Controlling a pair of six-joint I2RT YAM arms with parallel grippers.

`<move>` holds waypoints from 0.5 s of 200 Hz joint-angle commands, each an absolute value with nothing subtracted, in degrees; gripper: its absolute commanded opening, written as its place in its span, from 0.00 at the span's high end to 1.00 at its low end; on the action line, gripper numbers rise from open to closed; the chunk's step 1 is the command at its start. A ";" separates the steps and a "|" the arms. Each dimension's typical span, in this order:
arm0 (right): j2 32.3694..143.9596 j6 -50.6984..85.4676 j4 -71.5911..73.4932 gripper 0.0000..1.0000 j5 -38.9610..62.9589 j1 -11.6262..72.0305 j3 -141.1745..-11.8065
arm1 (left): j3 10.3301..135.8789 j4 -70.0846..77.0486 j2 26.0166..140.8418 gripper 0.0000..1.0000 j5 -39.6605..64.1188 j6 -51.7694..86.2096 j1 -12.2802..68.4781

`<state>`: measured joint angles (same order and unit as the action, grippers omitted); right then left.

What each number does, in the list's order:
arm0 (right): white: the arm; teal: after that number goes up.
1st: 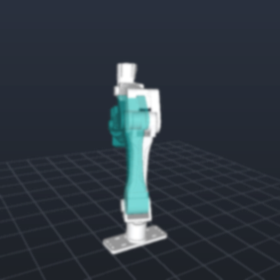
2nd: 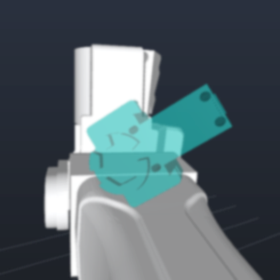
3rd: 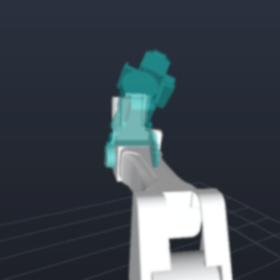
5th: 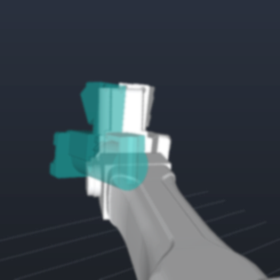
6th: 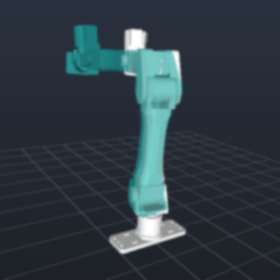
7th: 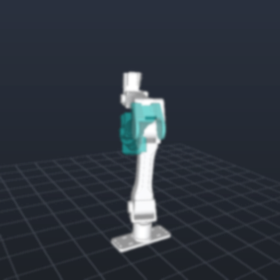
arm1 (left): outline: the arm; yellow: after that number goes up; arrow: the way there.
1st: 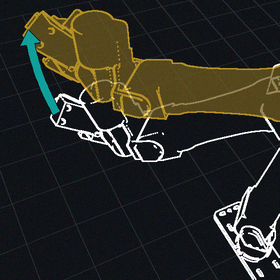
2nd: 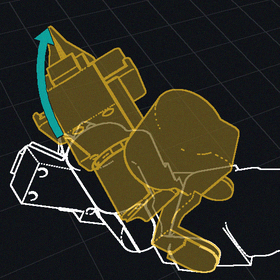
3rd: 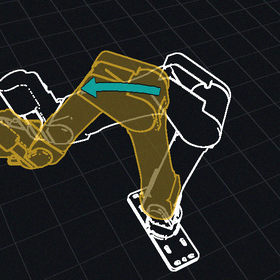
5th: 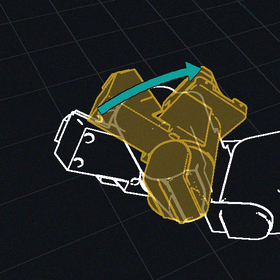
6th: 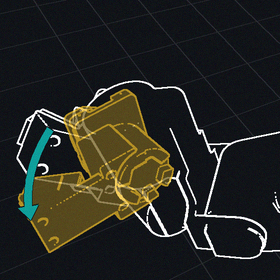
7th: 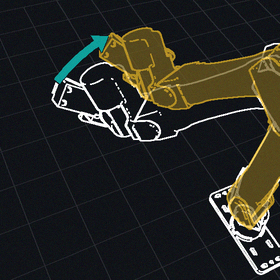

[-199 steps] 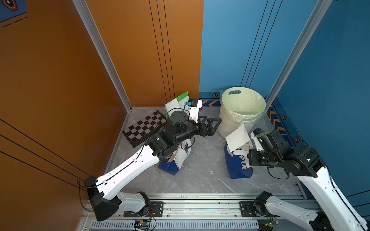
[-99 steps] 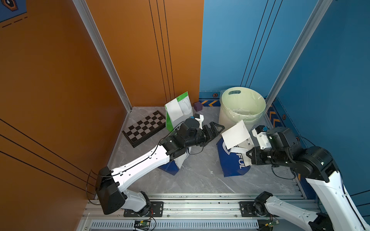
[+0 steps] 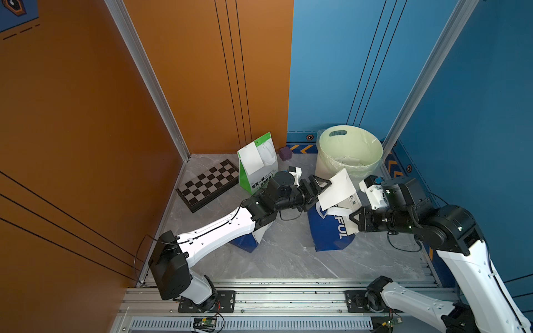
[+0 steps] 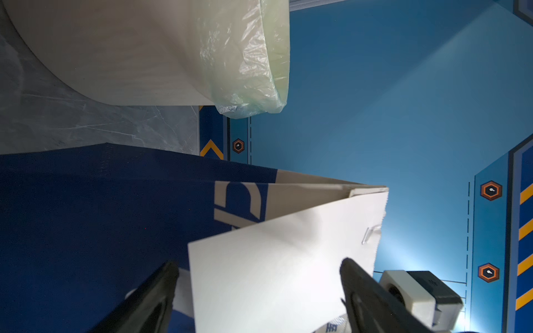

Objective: Shred takeout receipts and throw away
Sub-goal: Tear off the takeout receipt from the takeout bag.

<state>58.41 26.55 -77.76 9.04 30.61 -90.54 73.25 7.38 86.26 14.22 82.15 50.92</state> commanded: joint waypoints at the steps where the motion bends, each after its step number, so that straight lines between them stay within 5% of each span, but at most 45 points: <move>1: 58.10 26.27 -74.79 1.00 9.41 29.84 -92.21 | 73.05 10.86 86.13 0.19 15.23 83.33 51.21; 100: 59.06 25.24 -78.15 1.00 5.48 28.65 -91.06 | 73.08 11.14 84.46 0.49 13.78 82.21 50.70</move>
